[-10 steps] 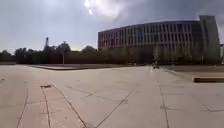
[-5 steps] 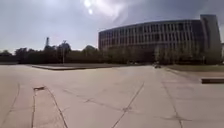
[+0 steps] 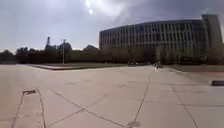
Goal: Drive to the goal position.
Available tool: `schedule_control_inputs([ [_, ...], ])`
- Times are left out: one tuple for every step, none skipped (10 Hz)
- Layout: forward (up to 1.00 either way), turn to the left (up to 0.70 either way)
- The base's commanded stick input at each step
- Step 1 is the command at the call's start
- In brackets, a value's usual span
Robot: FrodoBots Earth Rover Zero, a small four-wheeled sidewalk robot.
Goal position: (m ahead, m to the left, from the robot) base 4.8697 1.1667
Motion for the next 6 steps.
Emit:
schedule_control_inputs([
  [0.70,-0.01],
  [0.70,-0.01],
  [0.70,-0.01],
  [0.70,-0.01],
  [0.70,-0.01],
  [0.70,-0.01],
])
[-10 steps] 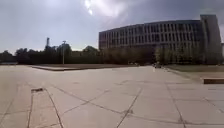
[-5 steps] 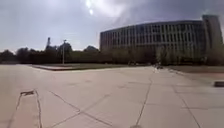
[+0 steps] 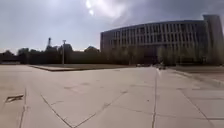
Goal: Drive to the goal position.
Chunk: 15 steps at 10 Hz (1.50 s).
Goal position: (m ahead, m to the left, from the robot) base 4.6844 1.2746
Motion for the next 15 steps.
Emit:
schedule_control_inputs([
  [0.70,-0.01],
  [0.70,-0.01],
  [0.70,-0.01],
  [0.70,-0.01],
  [0.70,-0.01],
  [0.70,-0.22],
  [0.70,-0.36],
  [0.70,-0.09],
  [0.70,-0.01],
  [0.70,-0.01],
  [0.70,-0.01],
  [0.70,-0.01],
  [0.70,-0.01],
  [0.70,-0.01],
  [0.70,-0.01],
])
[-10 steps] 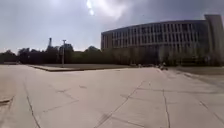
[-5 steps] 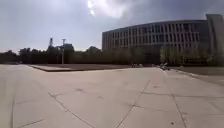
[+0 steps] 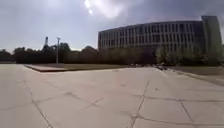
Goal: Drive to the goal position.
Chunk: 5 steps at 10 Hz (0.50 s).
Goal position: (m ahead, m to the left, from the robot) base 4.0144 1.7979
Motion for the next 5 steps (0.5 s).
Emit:
schedule_control_inputs([
  [0.70,-0.01],
  [0.70,-0.01],
  [0.70,-0.01],
  [0.70,-0.01],
  [0.70,-0.01],
])
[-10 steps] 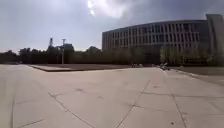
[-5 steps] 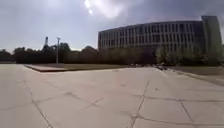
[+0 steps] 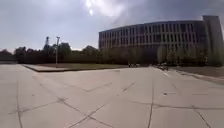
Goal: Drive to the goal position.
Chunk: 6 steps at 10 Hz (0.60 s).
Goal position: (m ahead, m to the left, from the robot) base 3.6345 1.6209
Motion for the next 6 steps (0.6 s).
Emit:
schedule_control_inputs([
  [0.70,-0.01],
  [0.70,-0.01],
  [0.70,-0.01],
  [0.70,-0.01],
  [0.70,-0.01],
  [0.70,-0.01],
])
